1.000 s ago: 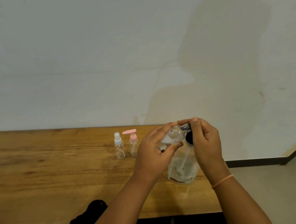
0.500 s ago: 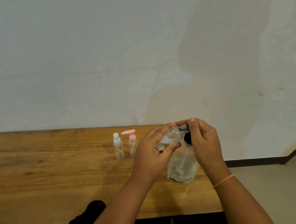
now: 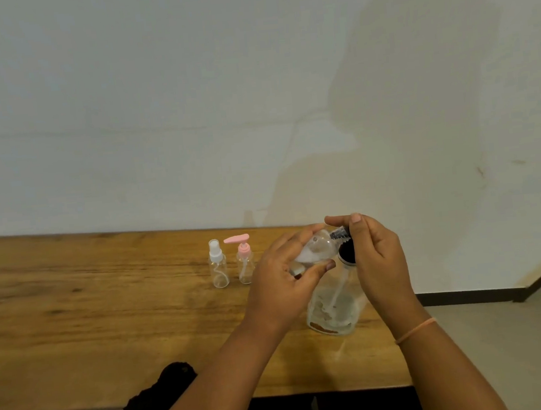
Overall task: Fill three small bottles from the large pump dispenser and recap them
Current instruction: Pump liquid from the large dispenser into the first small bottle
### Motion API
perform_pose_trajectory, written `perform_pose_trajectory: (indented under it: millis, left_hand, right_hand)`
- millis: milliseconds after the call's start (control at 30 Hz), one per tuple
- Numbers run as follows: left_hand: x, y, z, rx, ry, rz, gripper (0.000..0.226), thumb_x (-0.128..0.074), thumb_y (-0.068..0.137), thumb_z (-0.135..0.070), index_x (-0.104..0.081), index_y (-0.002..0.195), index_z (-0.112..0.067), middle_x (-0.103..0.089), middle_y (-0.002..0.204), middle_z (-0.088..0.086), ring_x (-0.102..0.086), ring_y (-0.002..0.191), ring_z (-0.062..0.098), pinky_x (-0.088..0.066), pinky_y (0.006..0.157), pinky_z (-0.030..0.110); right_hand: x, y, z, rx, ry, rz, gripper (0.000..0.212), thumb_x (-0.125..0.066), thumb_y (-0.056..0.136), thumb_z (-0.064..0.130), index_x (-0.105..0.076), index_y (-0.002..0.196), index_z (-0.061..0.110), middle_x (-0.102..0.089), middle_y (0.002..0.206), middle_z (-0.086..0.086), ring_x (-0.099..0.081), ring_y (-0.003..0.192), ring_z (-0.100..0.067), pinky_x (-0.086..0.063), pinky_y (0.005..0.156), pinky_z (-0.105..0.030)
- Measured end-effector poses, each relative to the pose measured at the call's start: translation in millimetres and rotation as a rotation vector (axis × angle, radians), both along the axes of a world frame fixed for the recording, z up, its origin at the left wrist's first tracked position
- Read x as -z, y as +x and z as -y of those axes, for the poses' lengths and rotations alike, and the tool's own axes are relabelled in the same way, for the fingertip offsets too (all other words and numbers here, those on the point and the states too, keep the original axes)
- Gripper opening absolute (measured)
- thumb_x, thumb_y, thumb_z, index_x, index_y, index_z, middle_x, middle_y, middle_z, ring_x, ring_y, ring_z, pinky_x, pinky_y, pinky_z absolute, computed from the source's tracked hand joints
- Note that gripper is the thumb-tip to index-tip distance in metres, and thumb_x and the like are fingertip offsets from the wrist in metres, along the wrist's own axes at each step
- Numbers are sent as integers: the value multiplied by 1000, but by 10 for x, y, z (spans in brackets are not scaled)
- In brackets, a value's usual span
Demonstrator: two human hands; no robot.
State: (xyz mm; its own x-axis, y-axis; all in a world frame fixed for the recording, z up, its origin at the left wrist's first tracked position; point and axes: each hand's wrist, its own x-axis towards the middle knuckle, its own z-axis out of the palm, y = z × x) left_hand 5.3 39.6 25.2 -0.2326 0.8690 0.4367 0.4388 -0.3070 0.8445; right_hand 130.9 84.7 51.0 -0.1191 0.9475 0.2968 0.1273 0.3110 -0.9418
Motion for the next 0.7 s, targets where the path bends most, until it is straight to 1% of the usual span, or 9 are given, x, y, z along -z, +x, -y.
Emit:
perform_pose_trajectory:
  millis: [100,167,233,367,500,567,633,700]
  left_hand:
    - [-41,0,18,2,17,8,53,-76,77,-22,-53,118,-46,-60,113,-16,-53,107,-9,-37,85,1]
    - [-69,-7,26,1,46,-2,52,-77,77,-21,-55,120,-40,-61,113,-13,-52,108,-8,-36,86,0]
    - [-78,-9,32,3,61,-10,51,-77,77,-21,-56,120,-39,-62,113,-13,-52,108,-7,-36,85,1]
    - [-39,-4,6,-3,46,-12,52,-75,76,-29,-53,121,-44,-60,115,-17,-50,109,-10,-35,87,0]
    - [16,-20,-12,-14,16,-27,56,-76,77,-26,-49,120,-52,-57,113,-24,-50,109,-12,-35,88,0]
    - [9,-4,-8,-13,21,-15,56,-76,77,-28,-50,120,-53,-59,113,-22,-51,109,-10,-37,87,1]
    - [-15,11,-7,-11,36,-10,56,-73,75,-35,-50,124,-51,-61,115,-18,-51,110,-8,-37,88,2]
    - [-35,11,-6,-5,67,-19,57,-70,75,-41,-47,127,-46,-61,114,-18,-52,110,-6,-38,89,4]
  right_hand:
    - [-30,-13,17,2,7,-33,36,-36,100,25,-69,104,12,-70,99,3,-64,91,-4,-49,73,-12]
    - [-81,-17,25,1,33,-48,35,-36,101,23,-69,104,12,-70,98,7,-64,92,-3,-49,74,-12]
    - [-100,-17,38,5,49,-53,33,-37,101,21,-69,103,13,-69,96,10,-63,90,0,-48,74,-11]
    - [-32,-37,25,40,72,-52,31,-37,102,21,-67,103,16,-67,98,12,-62,92,1,-47,74,-10]
    - [41,-62,3,40,51,-33,30,-36,102,20,-65,103,18,-66,100,12,-61,93,5,-47,75,-9]
    - [19,-51,6,23,44,-59,31,-36,101,20,-67,104,16,-67,102,10,-61,95,5,-46,76,-8]
    - [-34,-31,-1,-1,56,-69,31,-37,100,21,-67,106,15,-67,105,10,-59,100,8,-43,80,-6]
    - [-73,-17,-18,-10,70,-38,29,-39,101,25,-67,107,19,-65,109,13,-54,112,7,-42,88,-6]
